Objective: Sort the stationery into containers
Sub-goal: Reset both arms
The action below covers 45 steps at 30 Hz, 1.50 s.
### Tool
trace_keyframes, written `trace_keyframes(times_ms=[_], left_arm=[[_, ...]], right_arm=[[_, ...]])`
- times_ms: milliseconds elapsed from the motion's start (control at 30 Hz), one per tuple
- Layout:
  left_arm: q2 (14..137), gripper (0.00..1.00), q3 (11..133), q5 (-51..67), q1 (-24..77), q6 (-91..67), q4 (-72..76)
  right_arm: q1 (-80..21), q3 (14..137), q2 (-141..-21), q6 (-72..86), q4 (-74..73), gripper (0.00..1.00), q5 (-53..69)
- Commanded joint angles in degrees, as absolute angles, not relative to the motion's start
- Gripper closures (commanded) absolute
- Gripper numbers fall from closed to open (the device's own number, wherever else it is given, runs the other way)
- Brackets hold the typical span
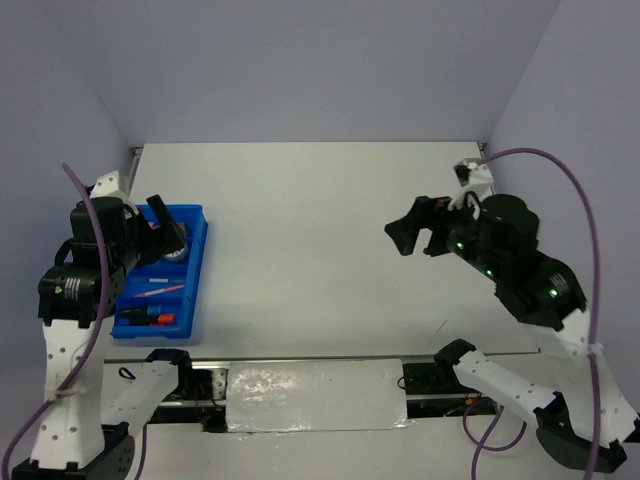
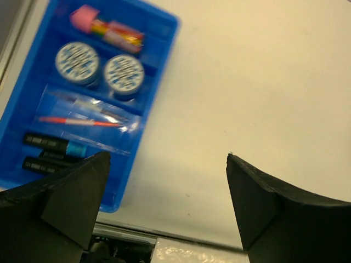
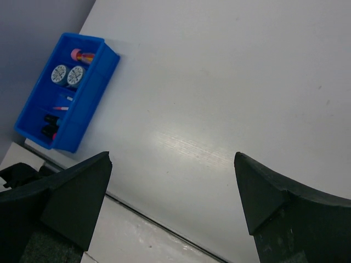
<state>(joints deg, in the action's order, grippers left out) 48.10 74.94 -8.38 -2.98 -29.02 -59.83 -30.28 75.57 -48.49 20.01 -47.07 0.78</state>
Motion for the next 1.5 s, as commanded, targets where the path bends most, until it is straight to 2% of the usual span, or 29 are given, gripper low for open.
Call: trace_keyframes(times_ms=[0, 133, 367, 600, 833, 1467], left_arm=[[44.22, 0.01, 81.38, -12.03, 6.04, -23.82, -62.4], [35.17, 0.01, 82.71, -15.29, 12.81, -26.09, -66.26], [22.52, 0.01, 83.05, -11.16, 14.41, -30.84, -75.3], [15.91, 0.01, 85.96, -11.25, 13.89, -30.24, -78.84], [16.96, 0.01, 85.78, -11.5, 12.57, -30.5, -78.66], [19.25, 0.01, 90.0, -15.91, 12.48, -30.06, -78.58]], right_arm=[[-30.85, 83.22, -43.42, 18.99, -54.39, 0.0, -4.74], [-30.85, 91.38, -39.48, 18.2, -64.75, 0.0, -10.8], [-30.32, 98.52, -33.14, 15.91, -82.33, 0.0, -12.22], [-29.53, 94.31, -26.9, 15.38, -82.62, 0.0, -10.46], [-29.53, 94.48, -25.49, 15.21, -81.65, 0.0, -14.06], [-29.53, 88.6, -23.82, 14.5, -73.92, 0.0, -14.41]])
